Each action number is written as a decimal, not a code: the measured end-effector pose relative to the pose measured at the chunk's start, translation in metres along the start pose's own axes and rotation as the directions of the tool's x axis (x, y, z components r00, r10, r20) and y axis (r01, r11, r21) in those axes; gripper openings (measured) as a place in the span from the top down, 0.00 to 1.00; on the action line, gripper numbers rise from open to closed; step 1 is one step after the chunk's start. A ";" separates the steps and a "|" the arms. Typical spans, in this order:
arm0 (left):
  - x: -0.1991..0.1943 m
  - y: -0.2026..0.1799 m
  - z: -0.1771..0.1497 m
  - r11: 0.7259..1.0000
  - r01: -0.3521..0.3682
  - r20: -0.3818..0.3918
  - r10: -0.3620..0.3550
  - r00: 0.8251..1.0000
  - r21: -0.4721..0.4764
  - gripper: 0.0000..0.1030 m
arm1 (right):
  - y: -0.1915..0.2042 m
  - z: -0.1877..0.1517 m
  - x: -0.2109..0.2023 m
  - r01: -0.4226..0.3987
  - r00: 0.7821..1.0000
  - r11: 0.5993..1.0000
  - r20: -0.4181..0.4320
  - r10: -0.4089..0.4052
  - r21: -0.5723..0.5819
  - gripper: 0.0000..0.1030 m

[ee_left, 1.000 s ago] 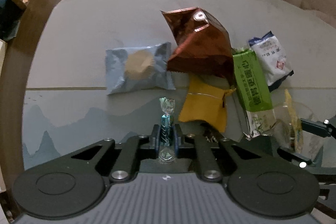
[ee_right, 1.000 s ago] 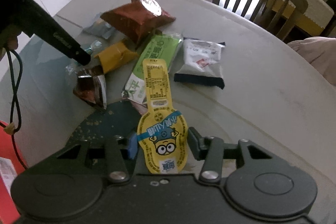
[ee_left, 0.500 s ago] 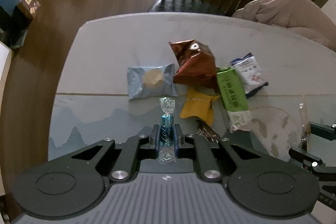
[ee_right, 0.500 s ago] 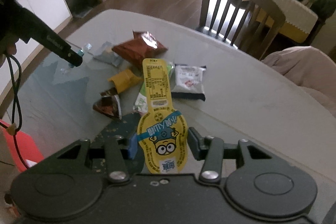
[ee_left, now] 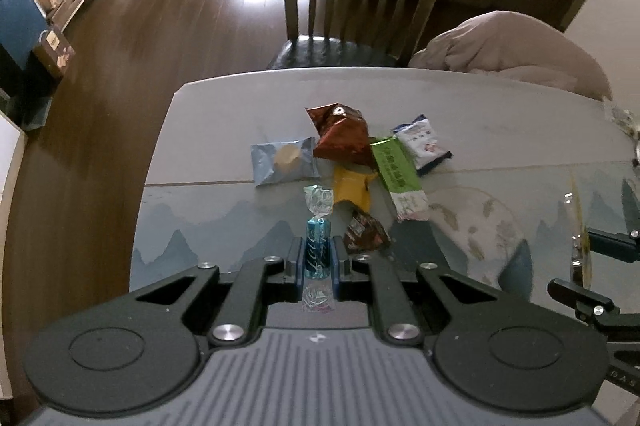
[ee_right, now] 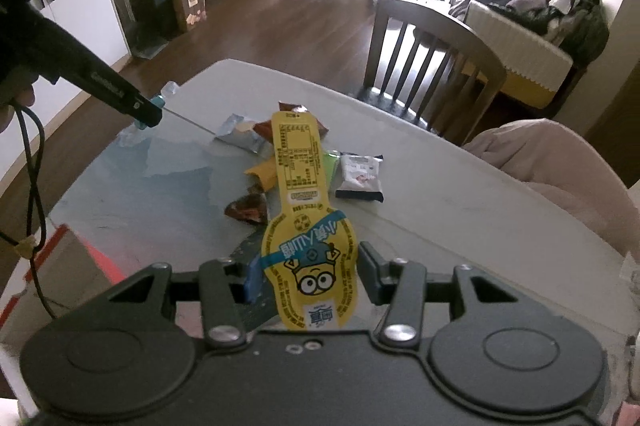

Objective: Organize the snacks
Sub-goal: 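Lift both held snacks and carry them over the box, then lower both snacks into the box and open both grippers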

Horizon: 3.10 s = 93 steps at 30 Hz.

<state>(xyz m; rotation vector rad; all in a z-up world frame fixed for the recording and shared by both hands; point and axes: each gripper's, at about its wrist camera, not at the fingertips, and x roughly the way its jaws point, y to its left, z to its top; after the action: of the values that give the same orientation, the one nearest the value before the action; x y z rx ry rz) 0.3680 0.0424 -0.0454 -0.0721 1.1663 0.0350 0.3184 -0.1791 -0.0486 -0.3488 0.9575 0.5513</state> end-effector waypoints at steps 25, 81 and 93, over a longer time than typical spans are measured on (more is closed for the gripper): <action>-0.076 0.003 -0.151 0.993 0.038 -0.026 -0.035 0.999 0.110 0.88 | 0.104 -0.081 -0.071 -0.062 0.998 0.997 -0.022 0.063 0.043 0.54; 0.050 -0.016 -0.260 0.993 0.049 -0.285 -0.016 0.959 0.110 0.88 | 0.183 -0.175 0.048 -0.049 0.943 0.991 -0.320 0.087 0.127 0.54; 0.033 -0.006 -0.266 0.990 0.060 -0.249 -0.028 0.968 0.124 0.88 | 0.182 -0.168 0.030 -0.061 0.954 0.988 -0.281 0.100 0.144 0.36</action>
<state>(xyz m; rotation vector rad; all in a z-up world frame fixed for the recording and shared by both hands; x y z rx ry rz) 0.1376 0.0165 -0.1793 0.0144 1.4133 -0.0923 0.1135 -0.1090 -0.1713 -0.2742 1.2890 0.5159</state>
